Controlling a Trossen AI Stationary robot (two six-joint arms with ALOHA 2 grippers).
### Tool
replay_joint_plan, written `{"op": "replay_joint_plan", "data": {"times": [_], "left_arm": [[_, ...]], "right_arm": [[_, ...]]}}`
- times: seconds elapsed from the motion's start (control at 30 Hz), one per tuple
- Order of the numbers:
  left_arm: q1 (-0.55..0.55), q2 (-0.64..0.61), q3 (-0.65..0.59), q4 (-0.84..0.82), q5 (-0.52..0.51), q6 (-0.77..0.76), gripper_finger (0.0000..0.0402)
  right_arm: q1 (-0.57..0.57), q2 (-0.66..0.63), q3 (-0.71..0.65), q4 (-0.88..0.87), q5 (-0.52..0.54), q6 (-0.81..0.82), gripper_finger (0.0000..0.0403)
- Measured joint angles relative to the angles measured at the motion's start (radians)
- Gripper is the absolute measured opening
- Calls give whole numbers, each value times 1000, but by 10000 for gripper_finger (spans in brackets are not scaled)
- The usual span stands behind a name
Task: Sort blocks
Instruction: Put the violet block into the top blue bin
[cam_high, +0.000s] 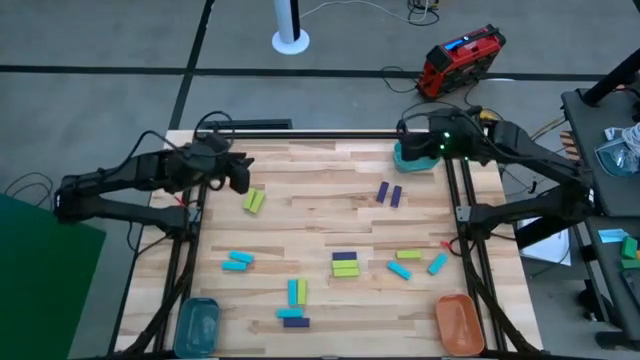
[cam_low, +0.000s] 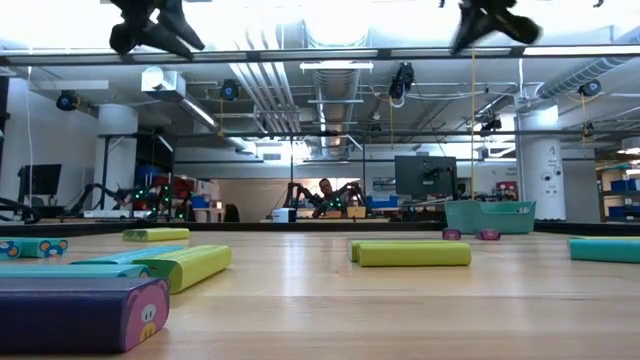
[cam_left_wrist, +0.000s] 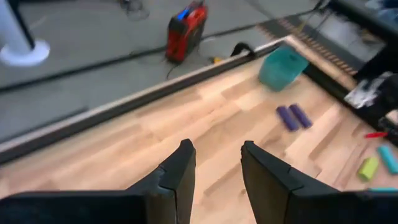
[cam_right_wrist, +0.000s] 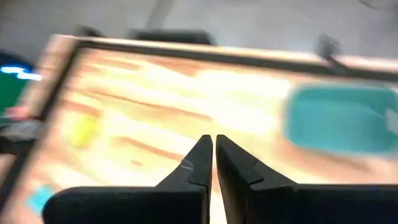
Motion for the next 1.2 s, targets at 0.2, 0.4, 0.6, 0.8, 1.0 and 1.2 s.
{"op": "replay_joint_plan", "data": {"times": [0.2, 0.4, 0.6, 0.8, 1.0, 1.2], "left_arm": [[1, 24, 3, -166, 77, -147, 109], [1, 23, -3, -178, 109, -187, 109], [1, 21, 22, -178, 109, -197, 109], [1, 22, 73, -240, 97, -197, 109], [1, 19, 136, -374, -2, -197, 109], [1, 14, 191, -436, -85, -196, 109]], "right_arm": [[-58, 88, 19, -142, 9, 21, 13], [-59, 173, 19, 10, 8, -64, 13], [-66, 268, 19, 69, -21, -178, 13], [-123, 380, 19, -36, -273, -85, 13], [-122, 460, 19, -194, -282, -97, 13], [-95, 434, -14, -288, -285, -52, 13]]}}
